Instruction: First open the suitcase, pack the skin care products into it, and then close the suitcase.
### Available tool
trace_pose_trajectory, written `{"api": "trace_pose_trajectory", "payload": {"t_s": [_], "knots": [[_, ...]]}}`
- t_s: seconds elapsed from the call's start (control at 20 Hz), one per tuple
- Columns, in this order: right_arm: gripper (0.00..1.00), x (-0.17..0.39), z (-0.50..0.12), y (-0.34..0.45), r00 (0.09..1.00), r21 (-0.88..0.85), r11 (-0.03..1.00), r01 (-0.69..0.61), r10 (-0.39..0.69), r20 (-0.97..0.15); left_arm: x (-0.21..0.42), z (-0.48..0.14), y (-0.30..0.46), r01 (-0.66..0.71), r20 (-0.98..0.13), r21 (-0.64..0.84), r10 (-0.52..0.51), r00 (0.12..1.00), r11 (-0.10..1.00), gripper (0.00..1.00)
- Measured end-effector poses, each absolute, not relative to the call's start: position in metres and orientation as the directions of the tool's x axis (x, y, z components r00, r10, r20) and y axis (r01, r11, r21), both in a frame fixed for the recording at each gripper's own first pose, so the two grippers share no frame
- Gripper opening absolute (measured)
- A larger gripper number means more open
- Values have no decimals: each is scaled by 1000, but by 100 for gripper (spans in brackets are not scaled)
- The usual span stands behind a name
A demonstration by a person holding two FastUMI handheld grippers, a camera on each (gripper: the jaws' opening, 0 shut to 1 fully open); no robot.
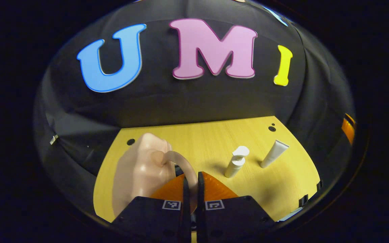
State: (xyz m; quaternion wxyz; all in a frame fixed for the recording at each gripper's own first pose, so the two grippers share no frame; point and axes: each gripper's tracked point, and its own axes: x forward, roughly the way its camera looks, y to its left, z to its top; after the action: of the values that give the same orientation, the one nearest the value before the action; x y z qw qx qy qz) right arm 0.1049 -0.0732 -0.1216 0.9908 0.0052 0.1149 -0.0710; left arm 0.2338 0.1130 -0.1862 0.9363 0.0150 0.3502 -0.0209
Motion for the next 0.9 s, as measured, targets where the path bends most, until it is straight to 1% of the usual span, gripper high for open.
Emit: {"api": "trace_pose_trajectory", "payload": {"t_s": [0.1, 0.25, 0.35, 0.45, 0.5, 0.6, 0.75, 0.85, 0.9], "knots": [[96, 114, -124, -57, 964, 13, 992, 125, -118, -237, 228, -160, 177, -6, -619, 49, 35, 785, 999, 12], [97, 127, -121, -35, 967, 33, 994, 105, -94, -236, 221, -155, 283, -121, -565, 213, 223, 794, 970, 11], [96, 134, -118, -21, 967, 39, 994, 97, -85, -242, 217, -171, 348, -179, -538, 270, 303, 787, 946, 9], [96, 138, -120, -8, 962, 27, 996, 89, -79, -260, 209, -201, 418, -232, -547, 323, 381, 745, 917, 8], [96, 140, -121, -2, 960, 20, 996, 89, -80, -269, 206, -220, 450, -250, -558, 324, 398, 728, 912, 8], [97, 141, -126, 7, 949, 8, 995, 103, -96, -300, 206, -265, 507, -296, -592, 275, 404, 697, 915, 8], [96, 137, -147, 18, 920, 5, 987, 163, -150, -362, 201, -357, 559, -368, -665, 108, 342, 664, 924, 8], [97, 131, -172, 27, 884, 2, 981, 193, -173, -435, 192, -427, 579, -394, -740, 49, 299, 602, 918, 8], [97, 127, -184, 31, 868, -9, 980, 201, -182, -461, 191, -453, 584, -396, -759, 51, 293, 581, 917, 9]]}}
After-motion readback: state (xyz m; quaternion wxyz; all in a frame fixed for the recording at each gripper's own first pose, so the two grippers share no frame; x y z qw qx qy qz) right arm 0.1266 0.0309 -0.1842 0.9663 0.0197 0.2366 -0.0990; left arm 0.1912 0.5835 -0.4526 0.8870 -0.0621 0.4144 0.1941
